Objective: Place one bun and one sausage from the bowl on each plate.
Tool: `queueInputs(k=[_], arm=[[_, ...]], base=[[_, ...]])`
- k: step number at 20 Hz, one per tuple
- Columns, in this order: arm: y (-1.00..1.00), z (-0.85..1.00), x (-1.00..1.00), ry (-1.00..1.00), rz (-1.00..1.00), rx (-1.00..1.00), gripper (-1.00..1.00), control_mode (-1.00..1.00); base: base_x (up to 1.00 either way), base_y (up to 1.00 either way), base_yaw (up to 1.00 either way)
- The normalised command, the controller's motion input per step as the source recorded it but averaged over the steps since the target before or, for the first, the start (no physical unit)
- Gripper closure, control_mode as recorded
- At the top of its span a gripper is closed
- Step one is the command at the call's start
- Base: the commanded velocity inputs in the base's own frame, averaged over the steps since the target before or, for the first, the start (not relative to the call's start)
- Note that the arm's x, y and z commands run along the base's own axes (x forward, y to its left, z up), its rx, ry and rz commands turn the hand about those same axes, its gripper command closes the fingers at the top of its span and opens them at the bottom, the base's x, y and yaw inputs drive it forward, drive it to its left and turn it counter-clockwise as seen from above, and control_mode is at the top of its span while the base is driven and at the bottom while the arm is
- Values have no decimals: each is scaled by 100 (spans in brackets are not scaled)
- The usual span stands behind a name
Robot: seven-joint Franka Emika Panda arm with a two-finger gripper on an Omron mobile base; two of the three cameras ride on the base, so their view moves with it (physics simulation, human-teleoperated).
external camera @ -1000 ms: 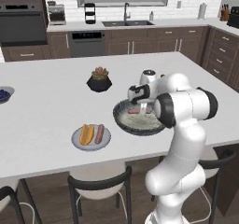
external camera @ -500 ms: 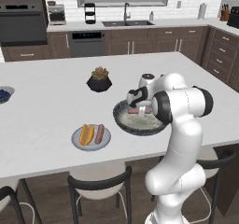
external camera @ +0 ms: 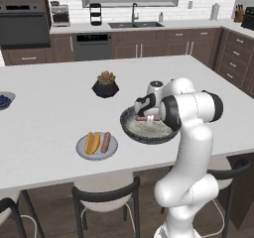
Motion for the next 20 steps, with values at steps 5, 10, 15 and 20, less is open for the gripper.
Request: queueInputs(k=[5, 10, 15, 20], arm=[[-2, -15, 10, 0, 1, 0, -100, -100], [-3, -12, 4, 0, 1, 0, -100, -100], [-1, -8, 4, 0, 1, 0, 100, -100], [0, 0, 1, 0, 0, 0, 100, -100]], base=[[0, 0, 0], [0, 0, 0], [0, 0, 0], [0, 0, 0]])
